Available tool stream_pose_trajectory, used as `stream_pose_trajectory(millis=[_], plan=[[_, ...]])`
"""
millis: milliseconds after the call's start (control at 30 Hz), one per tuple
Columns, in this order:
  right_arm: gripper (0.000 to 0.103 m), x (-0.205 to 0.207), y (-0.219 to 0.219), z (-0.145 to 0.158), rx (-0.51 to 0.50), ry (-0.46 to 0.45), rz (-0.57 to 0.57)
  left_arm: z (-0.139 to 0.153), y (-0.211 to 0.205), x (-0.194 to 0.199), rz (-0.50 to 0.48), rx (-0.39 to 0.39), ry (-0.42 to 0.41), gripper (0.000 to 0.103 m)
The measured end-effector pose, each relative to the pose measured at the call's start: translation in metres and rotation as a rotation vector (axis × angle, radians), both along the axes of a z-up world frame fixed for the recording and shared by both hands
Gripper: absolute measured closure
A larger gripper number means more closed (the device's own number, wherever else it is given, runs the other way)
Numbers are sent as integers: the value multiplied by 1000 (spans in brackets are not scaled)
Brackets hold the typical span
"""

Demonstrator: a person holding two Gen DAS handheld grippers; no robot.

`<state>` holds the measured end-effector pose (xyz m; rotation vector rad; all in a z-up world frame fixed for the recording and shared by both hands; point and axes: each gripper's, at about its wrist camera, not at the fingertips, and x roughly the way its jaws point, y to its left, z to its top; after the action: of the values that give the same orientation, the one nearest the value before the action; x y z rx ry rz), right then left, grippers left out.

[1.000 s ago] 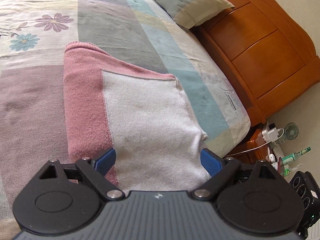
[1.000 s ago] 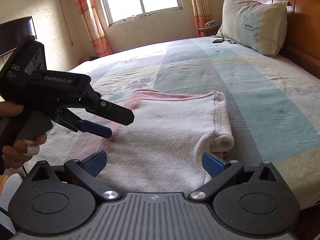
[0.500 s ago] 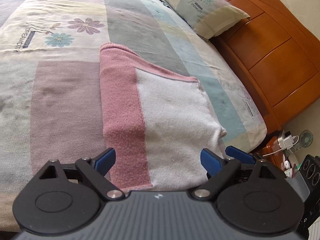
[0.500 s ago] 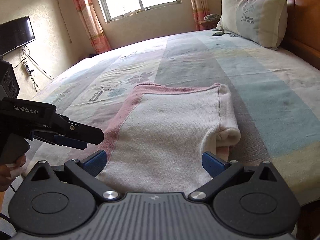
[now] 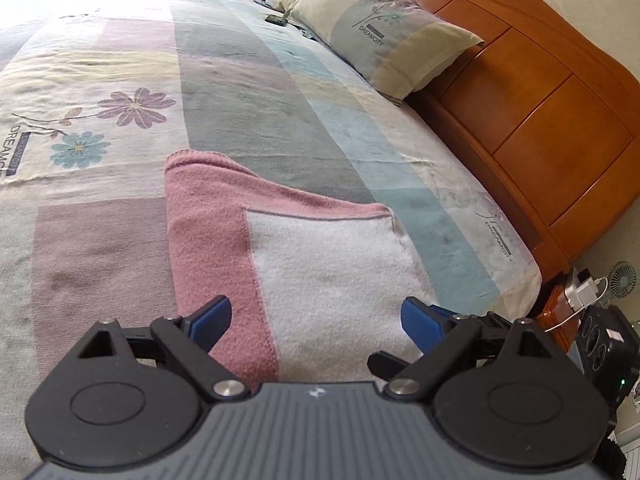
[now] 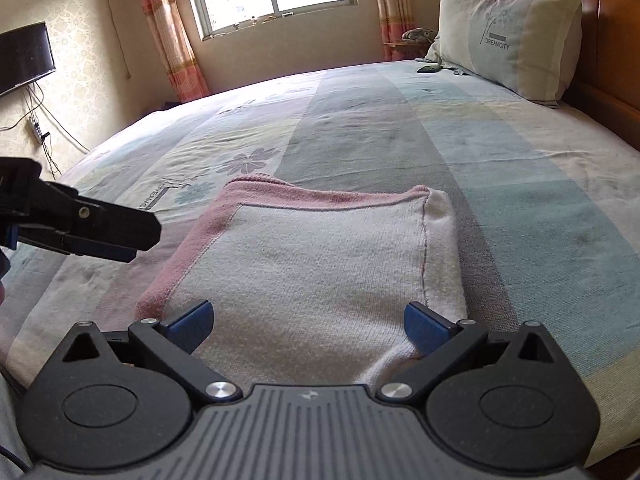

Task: Fold clothes

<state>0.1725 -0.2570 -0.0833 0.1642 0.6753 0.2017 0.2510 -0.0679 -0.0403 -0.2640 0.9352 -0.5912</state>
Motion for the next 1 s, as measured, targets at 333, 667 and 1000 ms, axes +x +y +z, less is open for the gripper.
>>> stream_pose_trajectory(millis=[333, 667, 1000], plan=[[0, 0, -5, -5, 25, -8, 37, -8, -15, 22, 7, 29, 2, 10], [0, -1, -4, -5, 30, -6, 39, -19, -49, 53, -34, 172, -43, 10], [0, -2, -3, -3, 27, 0, 38, -7, -40, 39, -13, 178, -58, 10]])
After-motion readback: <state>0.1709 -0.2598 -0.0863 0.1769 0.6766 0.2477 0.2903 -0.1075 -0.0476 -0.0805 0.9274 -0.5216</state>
